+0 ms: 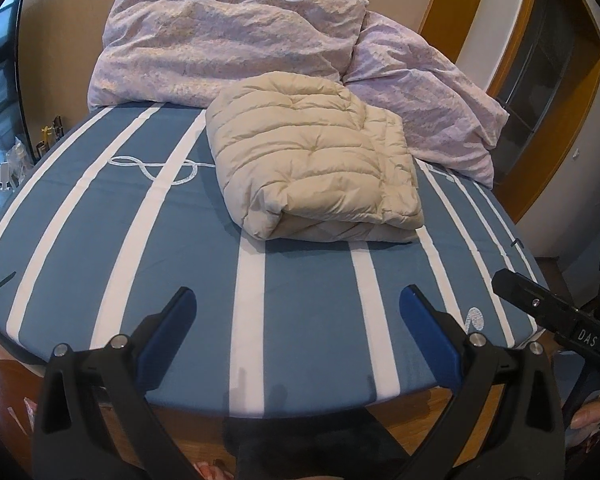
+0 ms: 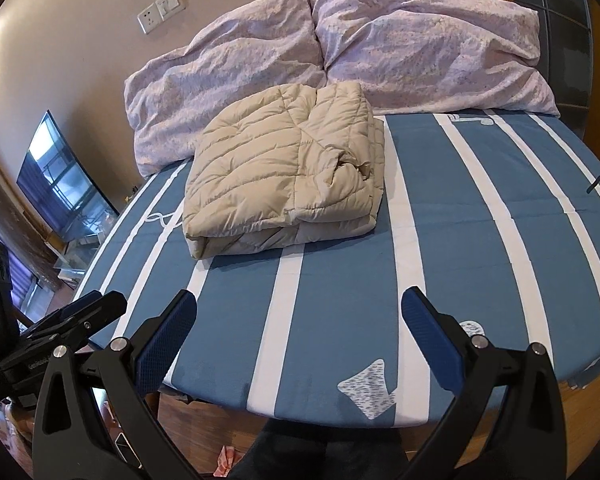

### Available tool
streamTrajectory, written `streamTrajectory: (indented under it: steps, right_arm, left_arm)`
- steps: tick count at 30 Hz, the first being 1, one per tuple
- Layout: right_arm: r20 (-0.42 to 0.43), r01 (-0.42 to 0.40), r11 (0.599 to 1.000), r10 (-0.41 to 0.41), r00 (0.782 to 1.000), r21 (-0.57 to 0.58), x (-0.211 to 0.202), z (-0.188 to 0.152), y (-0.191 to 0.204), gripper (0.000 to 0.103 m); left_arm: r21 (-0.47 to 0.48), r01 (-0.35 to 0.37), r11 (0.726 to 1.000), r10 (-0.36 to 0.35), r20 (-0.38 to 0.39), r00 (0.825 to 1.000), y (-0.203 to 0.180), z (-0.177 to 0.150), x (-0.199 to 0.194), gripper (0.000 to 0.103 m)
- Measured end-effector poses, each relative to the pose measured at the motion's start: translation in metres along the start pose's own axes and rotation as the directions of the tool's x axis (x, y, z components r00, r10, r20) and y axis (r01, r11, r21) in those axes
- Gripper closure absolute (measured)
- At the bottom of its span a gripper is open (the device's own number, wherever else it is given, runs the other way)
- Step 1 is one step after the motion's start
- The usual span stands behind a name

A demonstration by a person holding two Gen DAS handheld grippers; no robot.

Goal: Fold large clothes

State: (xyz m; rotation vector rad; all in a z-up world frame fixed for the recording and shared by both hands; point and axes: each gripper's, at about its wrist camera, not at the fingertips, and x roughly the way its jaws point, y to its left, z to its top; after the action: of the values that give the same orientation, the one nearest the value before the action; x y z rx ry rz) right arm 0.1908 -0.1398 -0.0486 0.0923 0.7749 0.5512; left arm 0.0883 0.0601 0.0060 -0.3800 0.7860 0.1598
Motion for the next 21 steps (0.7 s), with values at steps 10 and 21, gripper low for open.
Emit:
streamTrajectory:
  steps: [10, 21]
  right_arm:
    - [0.004, -0.005, 1.0, 0.005, 1.0, 0.004, -0.0015, 0.0004, 0.0018, 0.001]
    - [0.006, -0.021, 1.0, 0.021, 1.0, 0.003, -0.0038, 0.0008, 0.0025, 0.001]
  left_arm:
    - [0.009, 0.009, 1.0, -0.009, 0.008, 1.0, -0.007, 0.0023, -0.0051, 0.002]
    - [0.01, 0.027, 1.0, -0.027, 0.004, 1.0, -0.0087, 0.0037, -0.0038, 0.002]
